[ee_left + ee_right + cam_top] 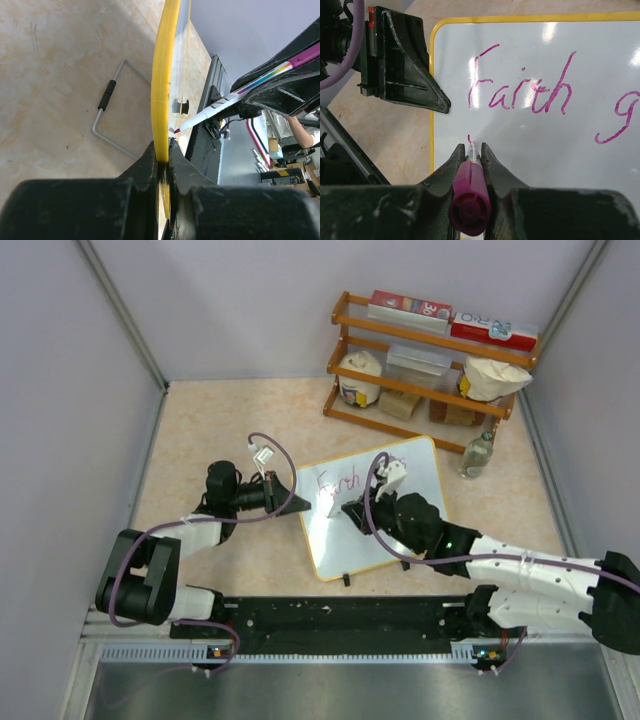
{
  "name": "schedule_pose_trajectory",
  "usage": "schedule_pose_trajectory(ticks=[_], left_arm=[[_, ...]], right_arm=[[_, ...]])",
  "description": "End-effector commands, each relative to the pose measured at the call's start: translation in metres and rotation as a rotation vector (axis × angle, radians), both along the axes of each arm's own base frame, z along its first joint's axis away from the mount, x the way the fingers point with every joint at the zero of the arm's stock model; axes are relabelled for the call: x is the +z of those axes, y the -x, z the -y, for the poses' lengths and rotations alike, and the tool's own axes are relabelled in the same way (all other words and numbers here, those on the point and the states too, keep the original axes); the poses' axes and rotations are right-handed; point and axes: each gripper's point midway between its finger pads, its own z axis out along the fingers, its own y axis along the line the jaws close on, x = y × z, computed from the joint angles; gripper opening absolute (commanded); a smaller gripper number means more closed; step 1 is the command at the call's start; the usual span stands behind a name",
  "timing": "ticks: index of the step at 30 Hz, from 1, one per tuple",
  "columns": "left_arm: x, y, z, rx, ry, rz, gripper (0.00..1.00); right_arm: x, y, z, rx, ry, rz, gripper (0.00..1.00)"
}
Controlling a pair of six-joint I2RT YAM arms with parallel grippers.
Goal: Write a sentence on the whiteboard
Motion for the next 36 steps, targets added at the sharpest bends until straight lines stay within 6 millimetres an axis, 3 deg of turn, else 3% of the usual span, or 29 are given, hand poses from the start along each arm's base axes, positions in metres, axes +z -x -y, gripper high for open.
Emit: schedule_pose_trajectory(ticks=[1, 9, 20, 36], left_arm=[[-0.001, -0.004, 0.004, -0.017, -0.025, 0.092, 0.0], [-0.002, -0.003, 0.004, -0.016, -0.026, 0.088, 0.0], [-0.002, -0.003, 0.004, -0.017, -0.026, 0.089, 0.0], [-0.002, -0.004, 0.004, -0.019, -0.026, 0.088, 0.0]], right_arm=[[-0.009, 0.004, 0.008, -0.015, 0.03, -0.01, 0.0], [-0.009, 0.008, 0.009, -0.001, 0.027, -0.016, 0.0], [0.031, 0.006, 0.01, -0.014, -0.064, 0.037, 0.0], [0.048, -0.005, 0.0, -0.037, -0.093, 0.067, 0.0]])
